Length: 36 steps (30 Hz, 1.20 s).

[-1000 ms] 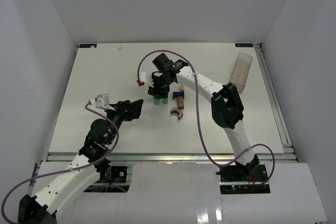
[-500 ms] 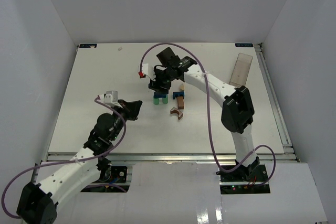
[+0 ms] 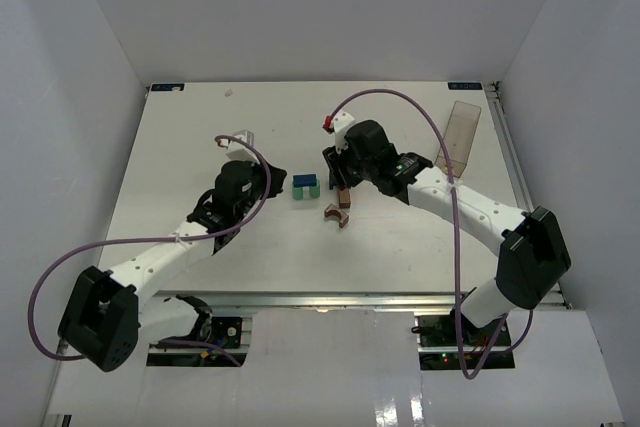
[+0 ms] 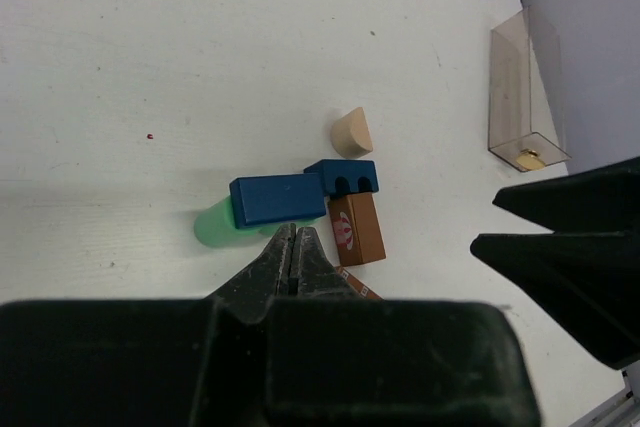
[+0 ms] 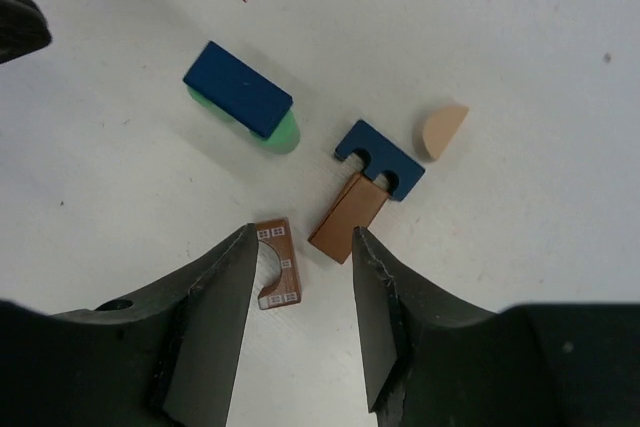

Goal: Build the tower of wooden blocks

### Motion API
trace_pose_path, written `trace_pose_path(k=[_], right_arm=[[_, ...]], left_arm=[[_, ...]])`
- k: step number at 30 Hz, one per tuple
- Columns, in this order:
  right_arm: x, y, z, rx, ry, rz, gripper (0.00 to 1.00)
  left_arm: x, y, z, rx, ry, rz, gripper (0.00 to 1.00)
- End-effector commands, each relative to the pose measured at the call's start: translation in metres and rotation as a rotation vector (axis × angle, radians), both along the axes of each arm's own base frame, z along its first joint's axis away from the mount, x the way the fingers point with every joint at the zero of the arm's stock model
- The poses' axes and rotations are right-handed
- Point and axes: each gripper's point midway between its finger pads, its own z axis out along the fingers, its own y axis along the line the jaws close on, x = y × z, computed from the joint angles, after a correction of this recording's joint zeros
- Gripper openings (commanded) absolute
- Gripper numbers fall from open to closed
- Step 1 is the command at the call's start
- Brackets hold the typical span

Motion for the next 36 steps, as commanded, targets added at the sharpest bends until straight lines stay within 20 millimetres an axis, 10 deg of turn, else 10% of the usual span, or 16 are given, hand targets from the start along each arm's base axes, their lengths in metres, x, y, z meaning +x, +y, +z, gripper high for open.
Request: trace_pose_path(k=[1,36], right_arm=[[0.004,-0.021,-0.014,0.134,0.105,-0.335,0.48],[-0.003,-0.046,-0.02,0.118,0.041,-0.369,0.49]], left_arm=[[0.017,0.006,-0.003,0.042,0.033,0.052,0.0],[0.045,-0.022,-0.047,0.128,0.089,-0.063,0.0]])
